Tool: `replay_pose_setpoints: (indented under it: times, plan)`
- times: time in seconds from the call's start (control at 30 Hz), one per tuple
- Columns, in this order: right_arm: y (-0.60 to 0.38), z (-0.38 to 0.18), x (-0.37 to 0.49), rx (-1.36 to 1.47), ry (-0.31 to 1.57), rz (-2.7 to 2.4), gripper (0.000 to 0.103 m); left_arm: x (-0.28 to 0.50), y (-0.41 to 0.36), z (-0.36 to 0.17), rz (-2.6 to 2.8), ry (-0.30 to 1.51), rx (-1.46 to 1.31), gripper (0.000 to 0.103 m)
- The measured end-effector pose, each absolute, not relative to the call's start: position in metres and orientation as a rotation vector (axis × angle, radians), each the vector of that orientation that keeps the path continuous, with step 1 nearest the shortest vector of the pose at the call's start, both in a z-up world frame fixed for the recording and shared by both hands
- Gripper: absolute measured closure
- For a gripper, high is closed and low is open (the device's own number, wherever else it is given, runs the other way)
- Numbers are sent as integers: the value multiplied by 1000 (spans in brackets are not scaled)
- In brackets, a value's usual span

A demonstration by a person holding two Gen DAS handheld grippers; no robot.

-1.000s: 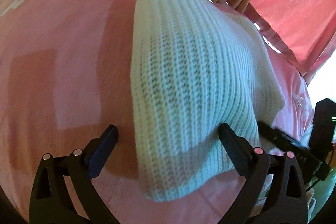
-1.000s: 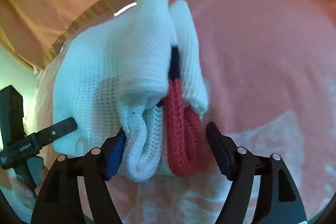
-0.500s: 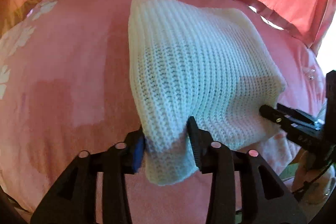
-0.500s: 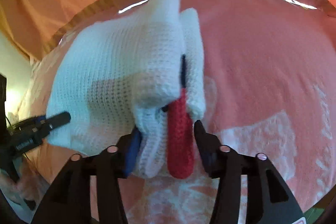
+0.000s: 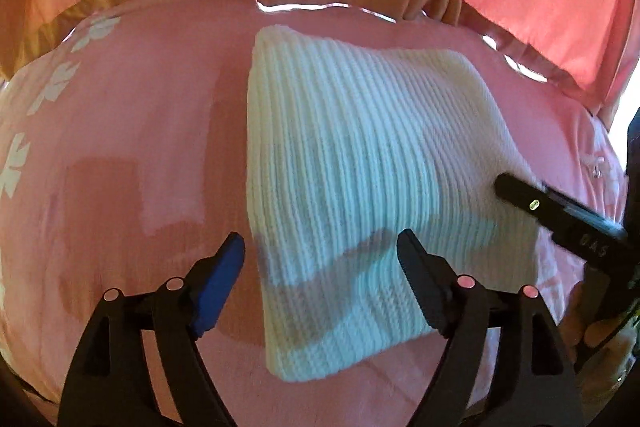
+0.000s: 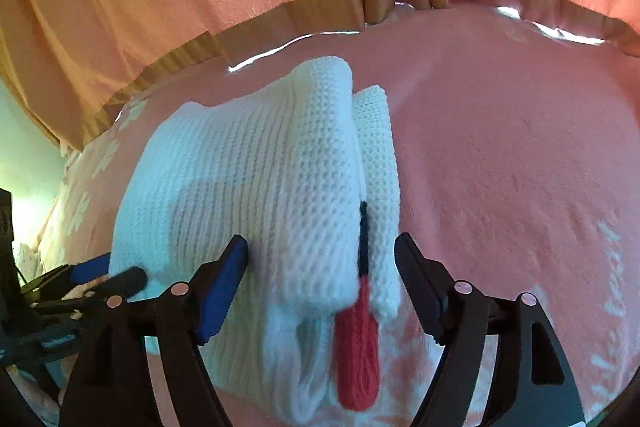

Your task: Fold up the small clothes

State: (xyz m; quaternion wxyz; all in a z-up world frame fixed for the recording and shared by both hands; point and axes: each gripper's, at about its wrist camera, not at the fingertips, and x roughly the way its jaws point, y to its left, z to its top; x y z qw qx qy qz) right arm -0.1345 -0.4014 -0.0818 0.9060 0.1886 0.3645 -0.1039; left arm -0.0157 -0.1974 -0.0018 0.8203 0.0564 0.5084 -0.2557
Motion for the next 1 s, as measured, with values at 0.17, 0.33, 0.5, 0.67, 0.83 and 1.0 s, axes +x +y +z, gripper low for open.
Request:
replay_pose_setpoints:
  times: [0.17,0.33,0.5,0.67,0.83,1.0]
  plan:
    - [-414,-96,-131,450,781,-203,28,-4,-205,3,-523,1060,181,23]
    - [-417,-101,-132,478,788,-185,27,2,-211,5,-514,1057,223,21]
    - [-414,-104,-127,489,794,-170,27,7,-215,-3,-523,1093,187,20]
    - [-417,-113,-120,528,814,-164,22,16,-219,-15,-540,1133,150,15]
    - [-424,-124,-115,589,820,-152,17,32,-220,-37,-601,1188,70,7]
    - [-425,-124,-106,612,811,-149,19,46,-217,-50,-658,1255,-62,5]
